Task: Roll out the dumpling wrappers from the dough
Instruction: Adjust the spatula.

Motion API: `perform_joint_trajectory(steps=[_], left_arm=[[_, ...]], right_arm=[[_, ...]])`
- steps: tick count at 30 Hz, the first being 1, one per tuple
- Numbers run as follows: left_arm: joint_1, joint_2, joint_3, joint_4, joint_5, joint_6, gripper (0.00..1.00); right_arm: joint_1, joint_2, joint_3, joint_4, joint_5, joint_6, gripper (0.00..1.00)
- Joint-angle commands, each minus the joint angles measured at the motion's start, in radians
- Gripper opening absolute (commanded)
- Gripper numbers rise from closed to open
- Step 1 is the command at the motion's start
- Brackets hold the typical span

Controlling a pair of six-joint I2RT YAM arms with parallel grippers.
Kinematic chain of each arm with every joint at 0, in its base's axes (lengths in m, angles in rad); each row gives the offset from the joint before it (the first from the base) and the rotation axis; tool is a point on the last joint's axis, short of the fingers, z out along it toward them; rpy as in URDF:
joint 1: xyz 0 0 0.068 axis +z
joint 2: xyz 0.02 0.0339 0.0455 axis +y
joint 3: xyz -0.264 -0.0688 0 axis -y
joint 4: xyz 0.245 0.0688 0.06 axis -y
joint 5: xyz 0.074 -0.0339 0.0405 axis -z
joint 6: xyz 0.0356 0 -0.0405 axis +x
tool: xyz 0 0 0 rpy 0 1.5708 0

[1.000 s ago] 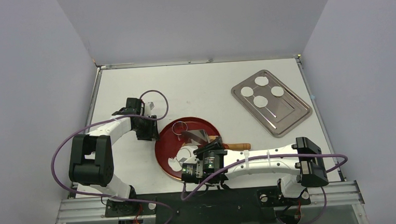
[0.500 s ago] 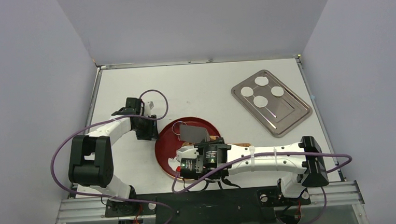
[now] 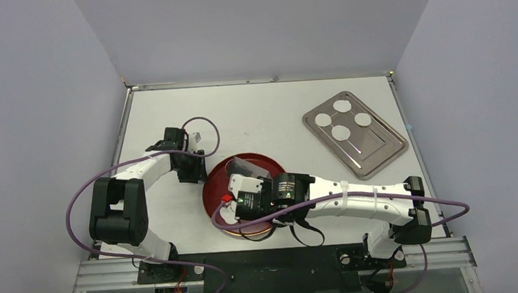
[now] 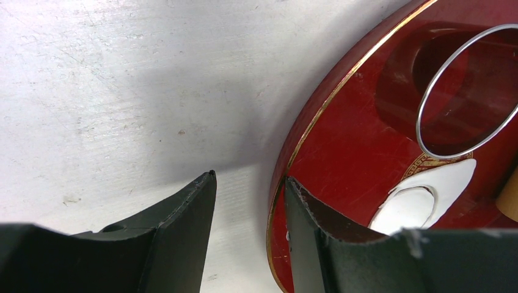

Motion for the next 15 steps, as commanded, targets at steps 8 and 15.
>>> perform_joint_trajectory(steps=[8, 15], left_arm=[[0.01, -0.04, 0.028, 0.032, -0.001, 0.002, 0.42], [0.02, -0.036, 0.051, 0.022, 0.019, 0.001, 0.44]], right_arm=[[-0.044, -0.162, -0.087, 0.007, -0.286, 0.412, 0.0], [-0.035, -0.19, -0.119, 0.022, -0.288, 0.462, 0.0]])
